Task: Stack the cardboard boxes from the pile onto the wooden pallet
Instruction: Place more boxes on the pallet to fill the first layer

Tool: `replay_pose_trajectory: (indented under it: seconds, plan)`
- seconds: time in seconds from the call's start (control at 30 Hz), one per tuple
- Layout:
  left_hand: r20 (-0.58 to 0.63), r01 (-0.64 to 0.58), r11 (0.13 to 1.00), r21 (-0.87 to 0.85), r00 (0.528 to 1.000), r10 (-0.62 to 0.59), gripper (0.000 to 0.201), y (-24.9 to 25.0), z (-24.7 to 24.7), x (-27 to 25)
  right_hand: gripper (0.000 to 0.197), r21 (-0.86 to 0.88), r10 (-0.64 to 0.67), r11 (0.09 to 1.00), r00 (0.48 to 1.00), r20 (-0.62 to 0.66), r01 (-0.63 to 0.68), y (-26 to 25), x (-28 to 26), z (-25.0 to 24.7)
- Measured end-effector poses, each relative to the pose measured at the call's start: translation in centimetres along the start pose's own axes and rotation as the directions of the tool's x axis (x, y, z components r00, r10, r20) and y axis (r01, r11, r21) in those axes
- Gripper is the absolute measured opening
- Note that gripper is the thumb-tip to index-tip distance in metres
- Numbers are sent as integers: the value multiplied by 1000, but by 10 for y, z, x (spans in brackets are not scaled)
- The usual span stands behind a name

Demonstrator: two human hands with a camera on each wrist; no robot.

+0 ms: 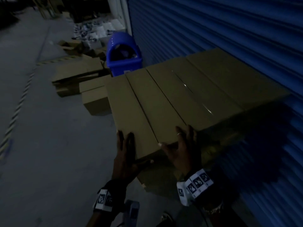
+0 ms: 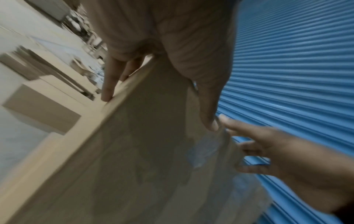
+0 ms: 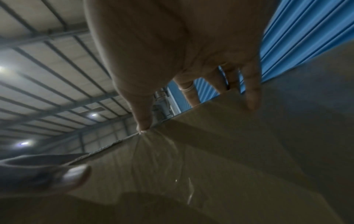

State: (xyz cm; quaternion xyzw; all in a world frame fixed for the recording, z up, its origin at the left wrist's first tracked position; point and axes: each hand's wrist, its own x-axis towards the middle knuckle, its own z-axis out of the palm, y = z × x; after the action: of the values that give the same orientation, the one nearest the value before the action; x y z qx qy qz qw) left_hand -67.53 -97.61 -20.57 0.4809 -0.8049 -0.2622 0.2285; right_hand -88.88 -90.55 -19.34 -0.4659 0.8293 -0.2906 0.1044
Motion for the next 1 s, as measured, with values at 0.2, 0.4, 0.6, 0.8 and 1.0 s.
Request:
replay_pose_trajectory:
  seconds: [0.2,0.4,0.6,0.8,1.0]
  plan:
    - [-91,69,996,-57,993,-74,125,-4,-16,4,89,267,-2,964,1000,-10,5,-15,5,-2]
    - [-52,86,993,-82,995,-90,124,-12,-41,-21,91,377,-87,921,995,-52,100,-18,-2,-1]
    - [-71,-94,995,-36,993,91,102,-30,-39,-39,81,339,-197,922,980,-10,188,0,1,14]
    - [-58,-116,981,-156,992,108,102,-47,-46,-27,69,306,-362,892,931,41,333,-4,6,9]
    - [-16,-160,962,-221,987,161,107,-54,-48,-16,71,399,-398,867,896,195,298,-1,23,13]
